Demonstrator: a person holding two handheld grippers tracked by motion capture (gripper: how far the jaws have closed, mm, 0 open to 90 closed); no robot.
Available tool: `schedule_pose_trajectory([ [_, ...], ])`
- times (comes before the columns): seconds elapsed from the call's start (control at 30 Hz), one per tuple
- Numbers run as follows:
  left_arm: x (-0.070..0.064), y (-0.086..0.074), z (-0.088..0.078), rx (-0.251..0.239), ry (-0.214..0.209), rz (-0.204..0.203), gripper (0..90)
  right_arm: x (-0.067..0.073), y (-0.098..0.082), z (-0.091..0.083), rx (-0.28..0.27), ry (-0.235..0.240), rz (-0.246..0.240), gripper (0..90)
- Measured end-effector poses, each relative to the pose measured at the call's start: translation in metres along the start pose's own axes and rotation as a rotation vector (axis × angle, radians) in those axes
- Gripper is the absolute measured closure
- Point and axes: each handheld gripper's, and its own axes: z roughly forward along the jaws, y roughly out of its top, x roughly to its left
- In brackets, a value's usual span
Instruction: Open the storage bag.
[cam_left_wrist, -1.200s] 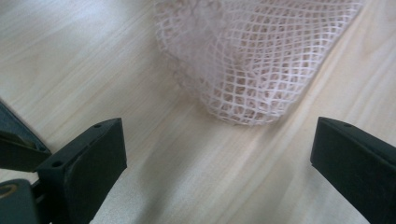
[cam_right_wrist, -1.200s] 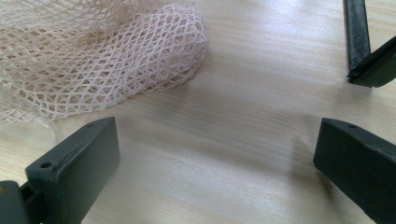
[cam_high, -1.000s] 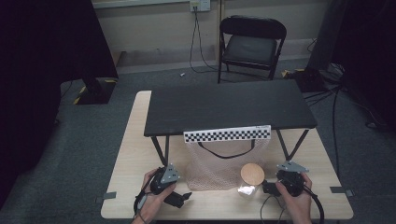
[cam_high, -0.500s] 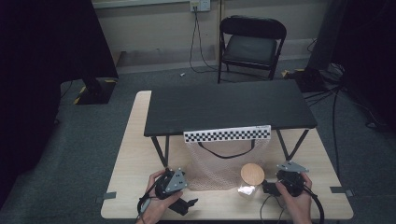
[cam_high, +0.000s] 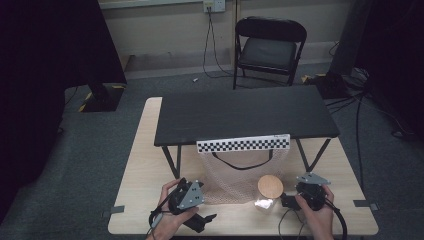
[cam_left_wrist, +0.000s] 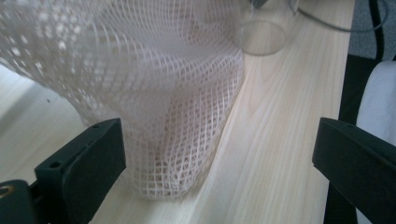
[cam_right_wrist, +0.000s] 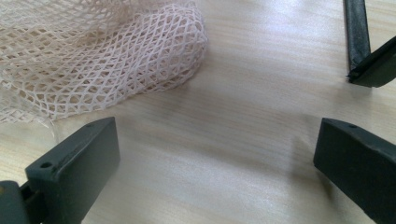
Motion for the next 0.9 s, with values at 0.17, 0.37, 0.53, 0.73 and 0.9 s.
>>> schedule_pose_trajectory([
  [0.17, -0.001, 0.012, 0.002, -0.004, -0.008, 0.037, 2.2, 0.0, 0.0, 0.0, 0.0, 0.0, 0.0, 0.0],
  [0.37, -0.005, 0.03, 0.006, -0.01, -0.024, 0.09, 2.6, 0.0, 0.0, 0.0, 0.0, 0.0, 0.0, 0.0],
  [0.53, -0.007, 0.039, 0.012, -0.013, -0.034, 0.12, 2.7, 0.0, 0.0, 0.0, 0.0, 0.0, 0.0, 0.0],
  [0.73, -0.01, 0.049, 0.02, -0.011, -0.035, 0.153, 3.2, 0.0, 0.0, 0.0, 0.0, 0.0, 0.0, 0.0],
  [0.9, -0.008, 0.062, 0.025, -0.021, -0.03, 0.176, 3.0, 0.0, 0.0, 0.0, 0.0, 0.0, 0.0, 0.0],
])
